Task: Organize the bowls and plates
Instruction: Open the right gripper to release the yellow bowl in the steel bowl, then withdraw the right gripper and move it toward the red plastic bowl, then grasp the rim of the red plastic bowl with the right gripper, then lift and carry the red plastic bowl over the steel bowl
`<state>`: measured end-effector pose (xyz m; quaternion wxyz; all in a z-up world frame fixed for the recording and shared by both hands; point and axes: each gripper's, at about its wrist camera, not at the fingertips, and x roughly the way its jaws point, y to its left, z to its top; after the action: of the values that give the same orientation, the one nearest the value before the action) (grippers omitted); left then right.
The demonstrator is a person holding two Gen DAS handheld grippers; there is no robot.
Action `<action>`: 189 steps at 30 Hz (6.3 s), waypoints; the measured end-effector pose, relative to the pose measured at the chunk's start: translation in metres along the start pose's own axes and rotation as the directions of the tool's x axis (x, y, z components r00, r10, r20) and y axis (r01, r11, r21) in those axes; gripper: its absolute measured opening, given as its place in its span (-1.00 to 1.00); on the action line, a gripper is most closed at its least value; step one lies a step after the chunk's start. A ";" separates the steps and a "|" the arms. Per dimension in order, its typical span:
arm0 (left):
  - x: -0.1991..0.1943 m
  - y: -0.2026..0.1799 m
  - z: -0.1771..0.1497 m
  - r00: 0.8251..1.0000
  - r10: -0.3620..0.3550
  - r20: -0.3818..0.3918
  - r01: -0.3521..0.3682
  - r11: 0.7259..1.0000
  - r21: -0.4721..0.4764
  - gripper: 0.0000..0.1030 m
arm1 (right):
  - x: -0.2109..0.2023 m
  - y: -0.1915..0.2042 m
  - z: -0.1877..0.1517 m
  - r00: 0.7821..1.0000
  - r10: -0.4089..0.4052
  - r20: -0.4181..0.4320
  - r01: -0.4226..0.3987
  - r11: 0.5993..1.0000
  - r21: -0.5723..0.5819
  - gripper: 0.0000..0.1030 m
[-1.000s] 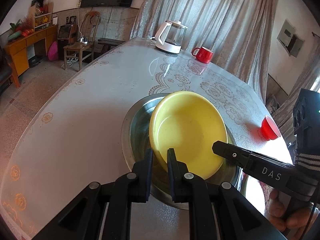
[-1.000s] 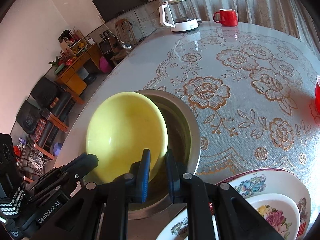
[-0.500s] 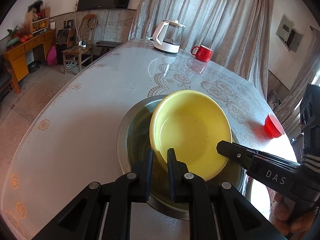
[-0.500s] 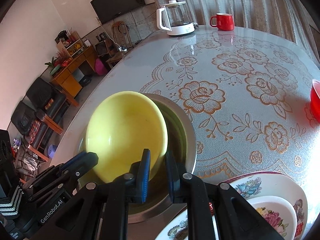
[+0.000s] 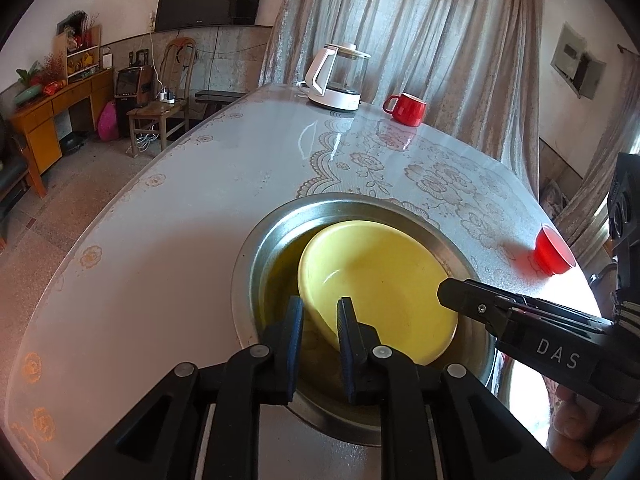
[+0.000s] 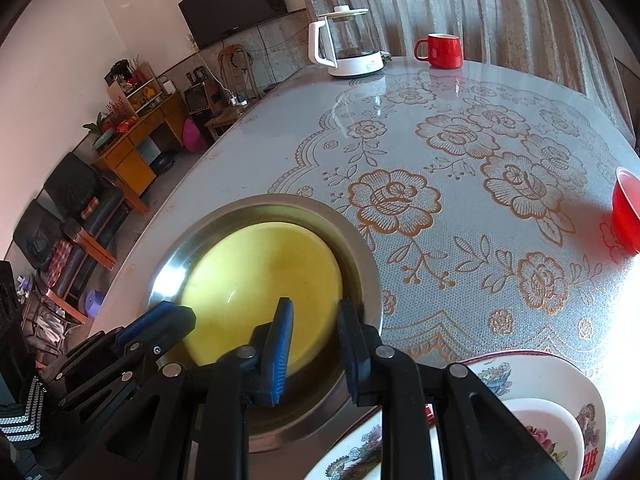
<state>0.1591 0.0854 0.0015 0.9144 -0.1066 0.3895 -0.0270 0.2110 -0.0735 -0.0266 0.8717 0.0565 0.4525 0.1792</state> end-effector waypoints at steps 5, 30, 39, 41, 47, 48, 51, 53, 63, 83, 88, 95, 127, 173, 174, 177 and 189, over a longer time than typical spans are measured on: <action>-0.007 0.001 -0.002 1.000 0.016 0.024 -0.016 1.000 -0.005 -0.66 | -0.002 0.000 -0.002 1.000 0.009 -0.001 -0.009 1.000 0.007 -0.57; -0.024 0.010 0.002 0.996 0.067 0.066 -0.065 0.997 -0.041 -0.42 | -0.002 0.016 0.002 0.993 0.108 -0.054 -0.111 0.992 -0.059 -0.50; -0.030 0.033 0.001 0.994 0.088 0.063 -0.081 0.991 -0.107 -0.42 | 0.010 0.035 -0.012 0.967 0.194 -0.163 -0.208 0.975 -0.077 -0.48; -0.032 0.032 0.000 0.994 0.086 0.069 -0.079 0.991 -0.105 -0.42 | 0.009 0.038 -0.015 0.960 0.220 -0.176 -0.236 0.969 -0.075 -0.48; -0.039 0.017 0.001 0.994 0.060 0.086 -0.057 0.998 -0.042 -0.33 | -0.008 0.033 -0.012 0.966 0.230 -0.114 -0.240 0.968 -0.079 -0.46; -0.040 0.013 0.002 0.995 0.053 0.088 -0.050 0.998 -0.030 -0.32 | -0.013 0.030 -0.011 0.970 0.225 -0.094 -0.232 0.970 -0.076 -0.45; -0.040 -0.003 0.003 0.996 0.027 0.087 -0.029 0.999 0.018 -0.32 | -0.027 0.017 -0.010 0.979 0.201 -0.046 -0.203 0.978 -0.055 -0.44; -0.040 -0.015 0.004 0.996 0.010 0.083 -0.014 0.999 0.052 -0.32 | -0.036 0.006 -0.010 0.982 0.190 -0.023 -0.191 0.981 -0.040 -0.44; -0.036 -0.075 0.008 0.996 -0.061 0.061 0.048 0.978 0.204 -0.19 | -0.079 -0.061 -0.019 0.991 0.106 0.084 -0.112 0.991 0.075 -0.43; 0.022 -0.198 0.029 0.974 -0.157 -0.166 0.204 0.923 0.326 -0.19 | -0.134 -0.230 -0.047 0.978 -0.116 0.175 0.041 0.923 0.383 -0.43; 0.040 -0.228 0.040 0.956 -0.192 -0.222 0.257 0.913 0.318 -0.20 | -0.140 -0.272 -0.043 0.966 -0.169 0.196 0.060 0.882 0.467 -0.43; 0.067 -0.276 0.054 0.936 -0.242 -0.256 0.319 0.892 0.321 -0.34 | -0.133 -0.316 -0.028 0.953 -0.215 0.212 0.069 0.839 0.540 -0.43; 0.133 -0.323 0.055 0.876 -0.276 -0.395 0.366 0.915 0.172 -0.75 | -0.095 -0.353 -0.012 0.980 -0.094 0.175 -0.032 0.795 0.606 -0.80; 0.048 -0.193 0.020 0.952 -0.216 -0.218 0.260 0.945 0.200 -0.68 | -0.069 -0.208 -0.028 0.994 0.010 0.110 -0.062 0.874 0.483 -0.75; 0.048 -0.192 0.020 0.950 -0.224 -0.218 0.267 0.945 0.192 -0.68 | -0.070 -0.207 -0.028 0.994 0.012 0.113 -0.065 0.873 0.483 -0.75; 0.042 -0.188 0.020 0.949 -0.237 -0.209 0.274 0.945 0.176 -0.67 | -0.071 -0.207 -0.029 0.993 0.016 0.116 -0.071 0.870 0.487 -0.75; -0.010 -0.165 0.020 0.969 -0.240 -0.058 0.246 0.953 0.174 -0.67 | -0.092 -0.171 -0.023 0.984 0.040 0.176 -0.109 0.909 0.403 -0.75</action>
<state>0.1714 -0.0704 0.0575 0.9029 -0.0701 0.3857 -0.1761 0.1884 -0.2672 -0.0136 0.8670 0.2705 0.4044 0.1079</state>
